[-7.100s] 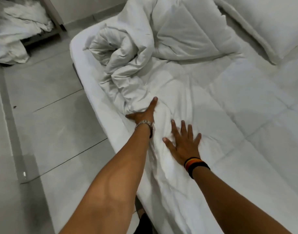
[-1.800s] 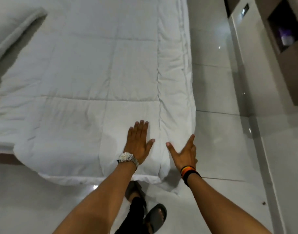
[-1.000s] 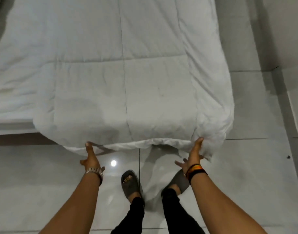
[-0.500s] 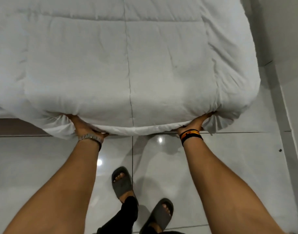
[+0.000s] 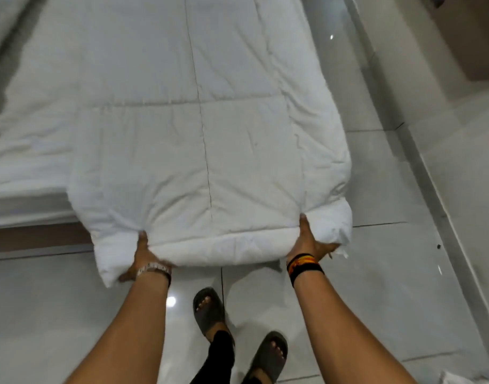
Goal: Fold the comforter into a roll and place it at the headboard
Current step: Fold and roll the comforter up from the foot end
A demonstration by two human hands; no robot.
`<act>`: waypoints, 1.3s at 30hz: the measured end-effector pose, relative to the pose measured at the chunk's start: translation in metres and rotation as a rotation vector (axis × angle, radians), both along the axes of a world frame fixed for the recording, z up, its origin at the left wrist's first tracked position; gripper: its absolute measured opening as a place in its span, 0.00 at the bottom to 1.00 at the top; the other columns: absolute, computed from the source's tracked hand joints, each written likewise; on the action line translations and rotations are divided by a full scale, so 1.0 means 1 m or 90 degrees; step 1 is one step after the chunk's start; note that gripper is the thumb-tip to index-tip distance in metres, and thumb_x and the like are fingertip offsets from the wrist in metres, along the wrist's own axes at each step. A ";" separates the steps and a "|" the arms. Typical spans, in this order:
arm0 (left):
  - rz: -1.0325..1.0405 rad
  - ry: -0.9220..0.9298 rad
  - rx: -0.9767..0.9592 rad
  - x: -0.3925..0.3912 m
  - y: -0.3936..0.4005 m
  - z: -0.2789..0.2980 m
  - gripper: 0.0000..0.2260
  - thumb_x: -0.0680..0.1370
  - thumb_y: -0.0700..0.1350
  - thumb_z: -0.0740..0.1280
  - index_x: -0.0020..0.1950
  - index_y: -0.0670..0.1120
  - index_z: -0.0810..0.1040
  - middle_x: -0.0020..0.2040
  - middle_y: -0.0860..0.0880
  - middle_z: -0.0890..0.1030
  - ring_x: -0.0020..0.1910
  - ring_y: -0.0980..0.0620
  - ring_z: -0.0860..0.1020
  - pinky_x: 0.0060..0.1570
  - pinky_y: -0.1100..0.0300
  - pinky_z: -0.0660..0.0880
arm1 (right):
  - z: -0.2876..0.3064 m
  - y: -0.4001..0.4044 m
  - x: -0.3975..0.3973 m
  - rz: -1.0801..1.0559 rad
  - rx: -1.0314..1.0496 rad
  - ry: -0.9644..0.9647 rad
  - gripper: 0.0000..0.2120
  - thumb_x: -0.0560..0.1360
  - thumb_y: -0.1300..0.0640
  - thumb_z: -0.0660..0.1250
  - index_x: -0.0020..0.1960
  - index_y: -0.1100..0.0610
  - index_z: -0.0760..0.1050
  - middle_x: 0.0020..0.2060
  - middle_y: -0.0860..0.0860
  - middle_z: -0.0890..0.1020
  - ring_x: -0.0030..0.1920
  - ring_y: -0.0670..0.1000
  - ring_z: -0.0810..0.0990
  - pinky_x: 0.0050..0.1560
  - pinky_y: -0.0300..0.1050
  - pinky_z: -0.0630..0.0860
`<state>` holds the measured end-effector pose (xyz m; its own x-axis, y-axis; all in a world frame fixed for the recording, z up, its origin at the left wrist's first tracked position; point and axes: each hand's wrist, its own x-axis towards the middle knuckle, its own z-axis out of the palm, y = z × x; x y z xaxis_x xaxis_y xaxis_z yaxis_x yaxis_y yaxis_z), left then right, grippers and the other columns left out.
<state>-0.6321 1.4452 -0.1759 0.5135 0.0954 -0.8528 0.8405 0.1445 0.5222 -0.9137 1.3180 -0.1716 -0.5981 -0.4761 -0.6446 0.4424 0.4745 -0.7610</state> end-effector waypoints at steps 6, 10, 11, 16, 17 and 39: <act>-0.006 -0.249 -0.002 -0.009 0.015 0.138 0.65 0.64 0.45 0.84 0.82 0.48 0.36 0.81 0.50 0.58 0.73 0.52 0.66 0.72 0.45 0.65 | 0.146 0.005 0.003 0.175 -0.022 0.167 0.60 0.72 0.58 0.79 0.85 0.42 0.38 0.71 0.61 0.76 0.63 0.60 0.79 0.56 0.43 0.69; -0.102 -0.360 -0.015 0.018 -0.029 0.204 0.63 0.64 0.43 0.83 0.83 0.50 0.39 0.79 0.51 0.62 0.71 0.53 0.69 0.72 0.50 0.66 | 0.222 -0.045 0.022 0.226 -0.085 0.249 0.57 0.72 0.62 0.74 0.85 0.42 0.38 0.70 0.61 0.77 0.64 0.63 0.79 0.60 0.50 0.73; -0.127 -0.387 -0.005 0.026 -0.042 0.213 0.63 0.65 0.41 0.82 0.83 0.53 0.38 0.79 0.52 0.61 0.70 0.55 0.69 0.72 0.51 0.66 | 0.234 -0.061 0.029 0.239 -0.099 0.271 0.57 0.72 0.62 0.74 0.85 0.43 0.38 0.72 0.61 0.75 0.66 0.64 0.78 0.62 0.51 0.73; -0.202 -0.497 -0.028 0.100 -0.160 0.239 0.61 0.67 0.42 0.80 0.82 0.54 0.36 0.82 0.53 0.52 0.66 0.63 0.61 0.63 0.70 0.60 | 0.269 -0.181 0.088 0.335 -0.080 0.351 0.57 0.73 0.58 0.75 0.85 0.45 0.37 0.77 0.63 0.69 0.73 0.65 0.71 0.69 0.54 0.69; -0.228 -0.521 -0.025 0.117 -0.189 0.237 0.59 0.68 0.43 0.79 0.82 0.53 0.36 0.82 0.53 0.49 0.65 0.65 0.59 0.60 0.76 0.57 | 0.269 -0.211 0.102 0.369 -0.061 0.348 0.57 0.74 0.56 0.75 0.85 0.45 0.36 0.77 0.64 0.68 0.73 0.65 0.71 0.70 0.55 0.68; -0.389 -0.139 0.292 0.125 -0.306 0.109 0.47 0.71 0.74 0.66 0.79 0.68 0.37 0.79 0.35 0.32 0.78 0.28 0.50 0.71 0.31 0.56 | 0.109 -0.307 0.134 0.398 0.124 0.213 0.69 0.62 0.36 0.83 0.82 0.34 0.32 0.79 0.63 0.27 0.83 0.65 0.39 0.78 0.68 0.60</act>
